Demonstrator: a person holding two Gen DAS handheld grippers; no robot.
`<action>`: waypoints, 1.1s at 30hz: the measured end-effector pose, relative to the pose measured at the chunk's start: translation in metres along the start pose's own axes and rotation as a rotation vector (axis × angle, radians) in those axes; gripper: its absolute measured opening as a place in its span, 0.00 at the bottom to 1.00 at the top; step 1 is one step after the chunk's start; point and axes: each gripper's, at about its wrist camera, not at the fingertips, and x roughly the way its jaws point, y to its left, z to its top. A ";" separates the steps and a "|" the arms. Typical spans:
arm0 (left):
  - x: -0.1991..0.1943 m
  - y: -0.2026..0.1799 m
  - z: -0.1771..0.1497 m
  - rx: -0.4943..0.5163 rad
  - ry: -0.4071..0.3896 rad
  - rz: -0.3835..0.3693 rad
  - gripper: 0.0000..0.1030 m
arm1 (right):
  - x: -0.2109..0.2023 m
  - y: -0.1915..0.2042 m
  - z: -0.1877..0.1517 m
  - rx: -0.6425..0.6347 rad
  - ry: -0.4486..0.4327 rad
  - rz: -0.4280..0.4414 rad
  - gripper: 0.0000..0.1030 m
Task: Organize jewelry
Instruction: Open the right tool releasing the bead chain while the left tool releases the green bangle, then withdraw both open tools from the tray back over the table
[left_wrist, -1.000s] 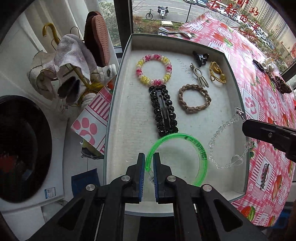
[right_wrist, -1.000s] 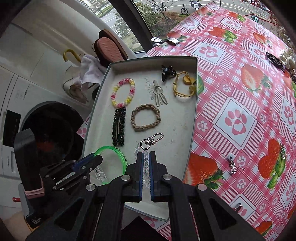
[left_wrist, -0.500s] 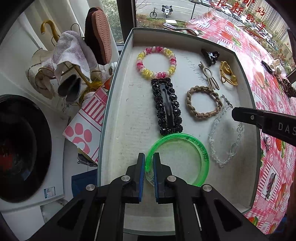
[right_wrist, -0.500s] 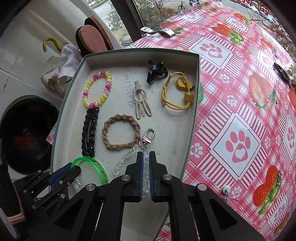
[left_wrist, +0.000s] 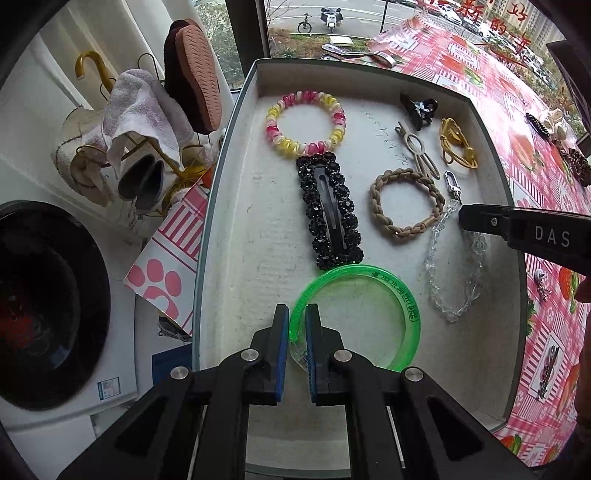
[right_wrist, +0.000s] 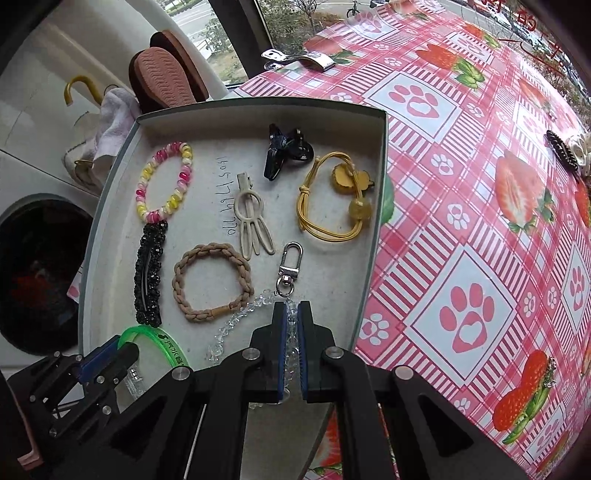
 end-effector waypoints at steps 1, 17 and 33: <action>0.000 0.000 0.000 0.002 0.001 0.000 0.15 | 0.000 0.001 0.001 -0.002 0.002 0.000 0.08; -0.020 -0.006 0.002 0.039 -0.025 0.042 0.15 | -0.047 -0.004 0.002 0.061 -0.107 0.145 0.61; -0.032 -0.029 0.009 0.117 -0.035 0.031 0.37 | -0.099 -0.081 -0.044 0.246 -0.197 0.132 0.77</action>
